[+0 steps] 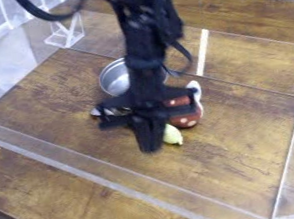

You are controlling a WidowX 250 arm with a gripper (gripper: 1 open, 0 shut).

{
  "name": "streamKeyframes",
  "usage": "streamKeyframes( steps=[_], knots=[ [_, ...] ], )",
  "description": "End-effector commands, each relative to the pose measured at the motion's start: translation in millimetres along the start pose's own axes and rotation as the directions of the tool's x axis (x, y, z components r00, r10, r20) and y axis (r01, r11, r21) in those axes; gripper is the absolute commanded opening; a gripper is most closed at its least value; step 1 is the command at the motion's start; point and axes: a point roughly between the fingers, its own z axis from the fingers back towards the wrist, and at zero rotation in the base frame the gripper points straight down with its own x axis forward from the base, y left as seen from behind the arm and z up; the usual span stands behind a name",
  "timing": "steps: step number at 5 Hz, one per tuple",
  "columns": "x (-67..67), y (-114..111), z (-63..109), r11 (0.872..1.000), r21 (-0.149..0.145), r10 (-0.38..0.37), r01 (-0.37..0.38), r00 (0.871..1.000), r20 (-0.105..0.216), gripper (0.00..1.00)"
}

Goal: Move the green spoon to the left

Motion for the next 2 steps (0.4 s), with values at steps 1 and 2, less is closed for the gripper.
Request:
streamKeyframes(
  steps=[1, 2],
  knots=[
    [17.6, 3.9, 46.6, 0.997, -0.079, 0.022, -0.018, 0.998, 0.052, 0.0],
    [28.7, 11.8, 81.2, 0.994, -0.109, 0.025, -0.017, 0.998, 0.065, 0.0]
  ],
)
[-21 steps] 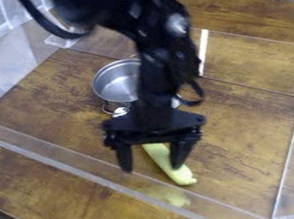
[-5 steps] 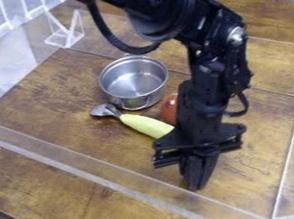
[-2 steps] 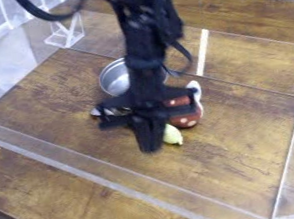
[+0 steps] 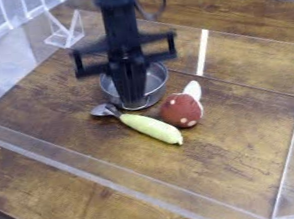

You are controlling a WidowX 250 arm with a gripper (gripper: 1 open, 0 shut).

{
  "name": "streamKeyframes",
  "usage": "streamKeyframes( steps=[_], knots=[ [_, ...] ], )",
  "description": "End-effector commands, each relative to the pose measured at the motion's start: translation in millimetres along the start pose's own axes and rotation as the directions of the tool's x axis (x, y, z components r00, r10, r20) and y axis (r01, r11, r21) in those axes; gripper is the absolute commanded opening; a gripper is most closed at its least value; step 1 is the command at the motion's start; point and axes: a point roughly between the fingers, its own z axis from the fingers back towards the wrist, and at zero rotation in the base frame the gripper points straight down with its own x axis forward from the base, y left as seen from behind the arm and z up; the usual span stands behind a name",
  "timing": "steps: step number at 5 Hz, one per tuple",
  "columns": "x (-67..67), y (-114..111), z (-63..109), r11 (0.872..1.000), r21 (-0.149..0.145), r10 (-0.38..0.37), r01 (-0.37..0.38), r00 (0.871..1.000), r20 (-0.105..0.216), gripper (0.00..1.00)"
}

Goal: Move the green spoon to the left

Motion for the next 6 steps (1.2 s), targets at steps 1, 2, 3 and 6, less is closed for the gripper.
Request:
streamKeyframes(
  steps=[1, 2, 3, 6],
  knots=[
    [11.7, -2.9, 31.6, 0.987, -0.068, -0.141, 0.145, 0.988, 0.056, 0.0],
    [14.1, -8.8, 24.1, 0.978, -0.062, -0.198, 0.201, 0.979, 0.05, 1.0],
    [3.4, -13.2, 14.5, 0.969, -0.054, -0.241, 0.243, 0.97, 0.039, 0.0],
    [-11.6, -41.6, -29.5, 0.957, -0.05, -0.285, 0.286, 0.958, 0.031, 0.0]
  ],
)
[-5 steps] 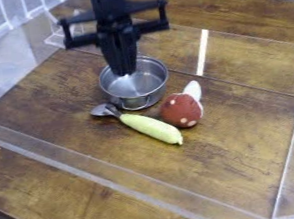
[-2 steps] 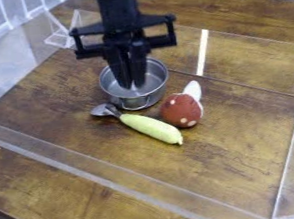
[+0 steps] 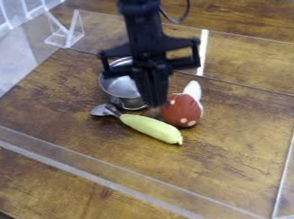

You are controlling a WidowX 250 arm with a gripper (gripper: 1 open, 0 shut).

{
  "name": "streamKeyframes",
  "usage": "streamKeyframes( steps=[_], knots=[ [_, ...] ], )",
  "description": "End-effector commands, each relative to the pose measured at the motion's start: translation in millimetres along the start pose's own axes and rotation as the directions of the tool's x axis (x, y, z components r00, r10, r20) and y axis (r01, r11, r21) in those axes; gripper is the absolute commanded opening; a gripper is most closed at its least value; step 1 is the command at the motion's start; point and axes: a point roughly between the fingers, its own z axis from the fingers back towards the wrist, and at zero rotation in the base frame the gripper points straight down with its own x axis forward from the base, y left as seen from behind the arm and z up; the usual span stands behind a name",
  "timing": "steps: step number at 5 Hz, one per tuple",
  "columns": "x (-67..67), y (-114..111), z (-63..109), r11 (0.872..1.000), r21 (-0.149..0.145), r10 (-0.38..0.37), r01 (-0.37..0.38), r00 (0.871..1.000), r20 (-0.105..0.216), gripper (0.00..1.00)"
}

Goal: Move the green spoon to the left

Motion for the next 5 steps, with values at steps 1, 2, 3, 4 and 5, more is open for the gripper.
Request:
streamKeyframes(
  steps=[1, 2, 3, 4, 5],
  knots=[
    [6.6, -6.8, 13.0, 0.999, -0.042, -0.014, 0.016, 0.999, 0.048, 0.0],
    [13.2, -0.7, 27.2, 0.998, -0.064, 0.027, -0.024, 0.998, 0.056, 0.0],
    [18.7, 3.7, 39.6, 0.995, -0.084, 0.062, -0.057, 0.996, 0.062, 0.0],
    [16.4, 0.7, 45.3, 0.996, -0.092, 0.022, -0.016, 0.998, 0.064, 0.0],
    [13.4, -4.9, 52.3, 0.994, -0.103, -0.016, 0.022, 0.998, 0.065, 0.0]
  ],
)
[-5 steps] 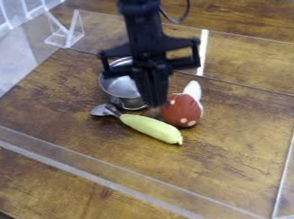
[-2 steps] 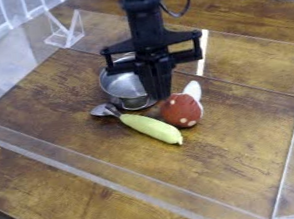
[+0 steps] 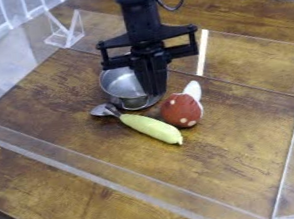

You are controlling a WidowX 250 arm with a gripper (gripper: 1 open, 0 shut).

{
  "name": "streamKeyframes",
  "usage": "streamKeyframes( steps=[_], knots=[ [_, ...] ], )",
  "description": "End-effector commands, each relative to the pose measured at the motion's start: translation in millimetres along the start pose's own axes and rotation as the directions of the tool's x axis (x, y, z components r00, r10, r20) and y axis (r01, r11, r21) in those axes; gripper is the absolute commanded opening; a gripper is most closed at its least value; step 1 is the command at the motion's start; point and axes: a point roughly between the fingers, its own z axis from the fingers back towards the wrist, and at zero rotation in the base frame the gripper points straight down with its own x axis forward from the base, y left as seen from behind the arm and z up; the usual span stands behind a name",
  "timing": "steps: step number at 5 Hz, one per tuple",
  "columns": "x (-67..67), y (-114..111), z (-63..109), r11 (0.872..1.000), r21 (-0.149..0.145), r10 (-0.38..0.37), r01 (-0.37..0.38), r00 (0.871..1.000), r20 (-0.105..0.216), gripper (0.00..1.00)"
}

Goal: Move the green spoon to the left

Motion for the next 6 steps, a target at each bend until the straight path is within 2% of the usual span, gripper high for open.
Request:
streamKeyframes(
  steps=[1, 2, 3, 5, 6],
  knots=[
    [2.3, -18.9, 20.8, 0.999, -0.049, -0.012, 0.017, 0.996, 0.092, 0.0],
    [3.1, -29.9, 2.3, 0.999, -0.048, 0.01, -0.006, 0.995, 0.095, 0.0],
    [-2.8, -32.3, -10.7, 0.998, -0.028, -0.06, 0.063, 0.995, 0.08, 1.0],
    [-6.3, -16.6, -9.6, 0.997, -0.012, -0.072, 0.073, 0.994, 0.077, 1.0],
    [-9.7, -4.9, -9.3, 1.0, -0.017, -0.008, 0.009, 0.996, 0.092, 1.0]
  ],
)
